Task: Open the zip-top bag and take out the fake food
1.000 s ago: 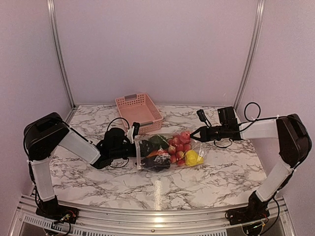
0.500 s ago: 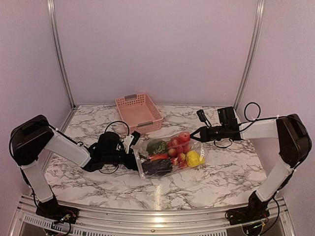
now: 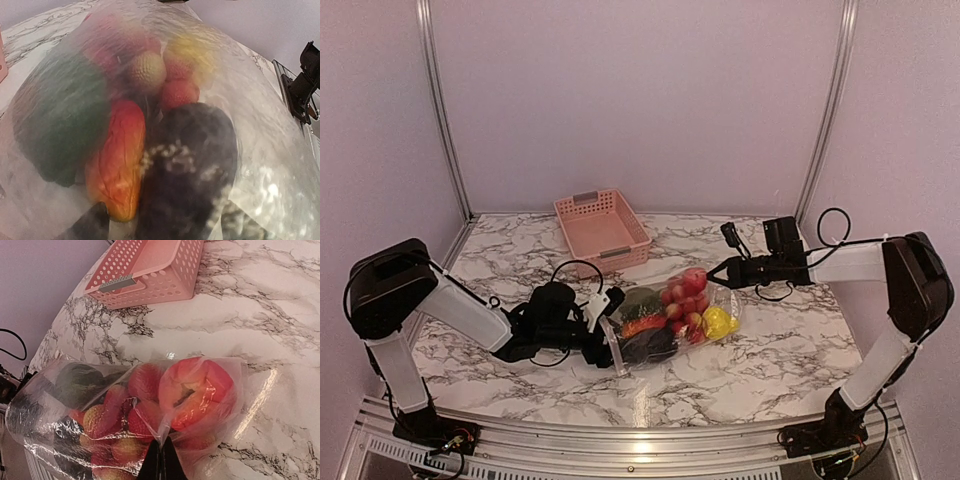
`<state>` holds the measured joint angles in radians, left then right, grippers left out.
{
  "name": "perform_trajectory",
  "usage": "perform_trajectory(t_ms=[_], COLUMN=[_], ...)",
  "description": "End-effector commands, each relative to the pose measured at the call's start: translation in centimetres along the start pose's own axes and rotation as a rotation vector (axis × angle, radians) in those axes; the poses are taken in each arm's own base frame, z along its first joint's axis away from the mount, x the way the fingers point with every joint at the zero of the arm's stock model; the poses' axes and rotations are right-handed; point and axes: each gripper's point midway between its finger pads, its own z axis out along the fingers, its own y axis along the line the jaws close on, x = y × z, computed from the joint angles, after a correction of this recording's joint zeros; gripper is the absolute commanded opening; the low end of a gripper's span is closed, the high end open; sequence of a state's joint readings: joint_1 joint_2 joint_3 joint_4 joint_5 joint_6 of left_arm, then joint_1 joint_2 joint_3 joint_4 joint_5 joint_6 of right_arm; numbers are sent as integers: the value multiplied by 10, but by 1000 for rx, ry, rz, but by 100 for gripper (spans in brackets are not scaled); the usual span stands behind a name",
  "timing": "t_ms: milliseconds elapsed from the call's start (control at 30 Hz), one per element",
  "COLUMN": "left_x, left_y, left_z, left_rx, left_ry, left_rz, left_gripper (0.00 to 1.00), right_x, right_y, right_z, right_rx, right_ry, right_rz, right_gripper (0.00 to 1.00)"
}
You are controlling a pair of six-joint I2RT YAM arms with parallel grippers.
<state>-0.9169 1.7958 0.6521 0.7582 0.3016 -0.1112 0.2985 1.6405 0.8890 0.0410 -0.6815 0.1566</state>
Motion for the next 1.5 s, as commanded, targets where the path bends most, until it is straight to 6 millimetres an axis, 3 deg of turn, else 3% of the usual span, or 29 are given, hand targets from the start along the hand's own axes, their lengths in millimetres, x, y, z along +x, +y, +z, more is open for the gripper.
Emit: perform_trajectory(t_ms=[0, 233, 333, 467, 633, 833, 1167, 1467], left_x=[8, 39, 45, 39, 16, 3, 28, 24], left_y=[-1, 0, 2, 6, 1, -5, -4, -1], left_z=[22, 40, 40, 32, 13, -13, -51, -107], left_rx=[-11, -43, -74, -114, -134, -152, -213, -308], left_ry=[58, 215, 262, 251, 177, 148, 228, 126], left_rz=[89, 160, 194, 193, 167, 114, -91, -276], left_gripper=[79, 75, 68, 50, 36, 32, 29, 29], right_x=[-12, -11, -11, -11, -11, -14, -21, -18], right_y=[2, -5, -7, -9, -11, -14, -27, -36], right_z=[-11, -18, -21, -22, -25, -29, -47, -49], right_rx=[16, 38, 48, 53, 65, 78, 122, 139], right_ry=[-39, -53, -64, -68, -75, -92, -148, -150], right_rz=[-19, -5, 1, 7, 6, 10, 43, 56], right_gripper=[0, 0, 0, 0, 0, 0, 0, 0])
